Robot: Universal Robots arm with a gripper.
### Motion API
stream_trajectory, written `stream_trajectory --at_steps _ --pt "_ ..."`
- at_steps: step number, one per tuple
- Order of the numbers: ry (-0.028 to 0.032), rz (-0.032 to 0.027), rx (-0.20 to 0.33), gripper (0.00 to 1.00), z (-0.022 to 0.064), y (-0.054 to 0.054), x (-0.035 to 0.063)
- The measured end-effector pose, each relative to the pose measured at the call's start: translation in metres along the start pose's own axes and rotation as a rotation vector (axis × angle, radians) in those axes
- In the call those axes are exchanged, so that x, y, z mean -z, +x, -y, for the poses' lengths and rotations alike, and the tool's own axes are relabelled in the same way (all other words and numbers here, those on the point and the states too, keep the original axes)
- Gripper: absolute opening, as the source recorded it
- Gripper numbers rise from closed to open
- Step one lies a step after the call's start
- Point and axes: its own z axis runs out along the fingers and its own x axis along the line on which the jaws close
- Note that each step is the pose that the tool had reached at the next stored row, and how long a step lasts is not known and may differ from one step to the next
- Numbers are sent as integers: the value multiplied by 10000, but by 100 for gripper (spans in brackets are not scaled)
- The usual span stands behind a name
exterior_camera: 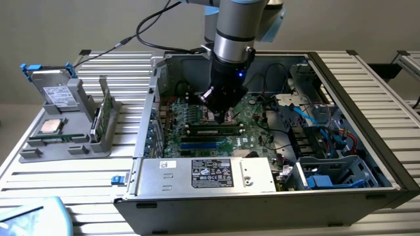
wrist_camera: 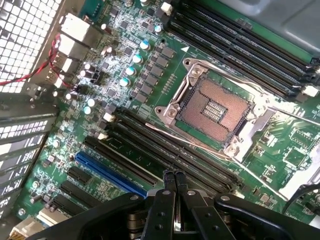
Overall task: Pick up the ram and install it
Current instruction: 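Press down the ram until it locks into place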
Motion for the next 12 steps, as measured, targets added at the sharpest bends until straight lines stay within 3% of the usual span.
stream_trajectory --at_steps 12 --pt "-61 16 -1472 10 -1 -4 -35"
